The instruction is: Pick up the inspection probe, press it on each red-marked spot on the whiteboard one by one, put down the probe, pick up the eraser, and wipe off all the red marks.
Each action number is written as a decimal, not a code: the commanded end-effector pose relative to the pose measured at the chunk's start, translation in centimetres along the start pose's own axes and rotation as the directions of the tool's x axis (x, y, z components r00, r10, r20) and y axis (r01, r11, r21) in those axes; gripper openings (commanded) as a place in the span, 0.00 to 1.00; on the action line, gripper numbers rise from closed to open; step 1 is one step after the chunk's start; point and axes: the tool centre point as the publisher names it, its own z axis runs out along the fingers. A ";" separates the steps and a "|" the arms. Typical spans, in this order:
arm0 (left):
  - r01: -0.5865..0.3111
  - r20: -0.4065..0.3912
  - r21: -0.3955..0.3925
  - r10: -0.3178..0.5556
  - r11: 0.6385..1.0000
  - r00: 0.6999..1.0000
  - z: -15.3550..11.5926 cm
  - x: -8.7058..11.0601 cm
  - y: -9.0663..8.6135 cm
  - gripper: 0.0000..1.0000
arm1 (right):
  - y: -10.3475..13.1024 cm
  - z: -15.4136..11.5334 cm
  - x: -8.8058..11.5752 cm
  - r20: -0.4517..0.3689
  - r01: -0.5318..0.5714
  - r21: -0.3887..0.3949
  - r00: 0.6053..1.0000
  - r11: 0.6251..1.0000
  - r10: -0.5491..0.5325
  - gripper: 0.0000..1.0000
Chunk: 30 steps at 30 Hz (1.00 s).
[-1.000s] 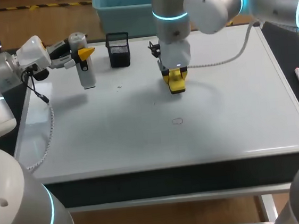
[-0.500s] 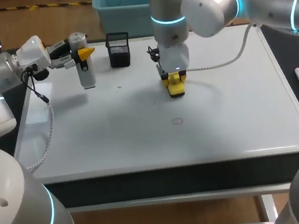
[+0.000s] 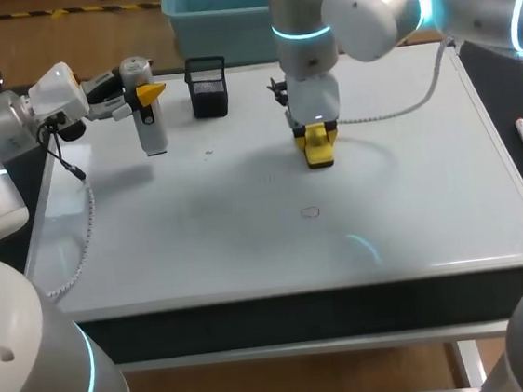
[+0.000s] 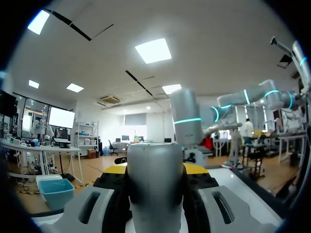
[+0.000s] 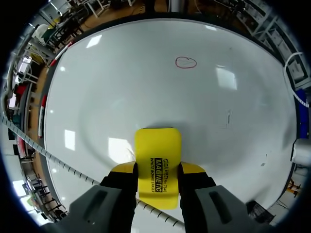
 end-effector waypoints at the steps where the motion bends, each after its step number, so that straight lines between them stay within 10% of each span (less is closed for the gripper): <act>1: -0.002 0.002 0.002 0.002 1.000 1.000 0.1 0.0 0.0 0.00 | -0.1 0.3 1.5 0.003 -0.013 0.002 1.000 1.000 0.013 0.00; 18: -0.002 0.002 0.002 0.002 1.000 1.000 0.1 0.0 0.0 0.00 | 0.0 -0.4 7.4 0.005 -0.140 0.019 0.990 0.990 0.140 0.00; 30: -0.002 0.002 0.002 0.002 1.000 1.000 0.1 0.0 0.0 0.00 | -2.2 -3.9 17.4 -0.041 -0.252 0.014 0.967 0.968 0.252 0.00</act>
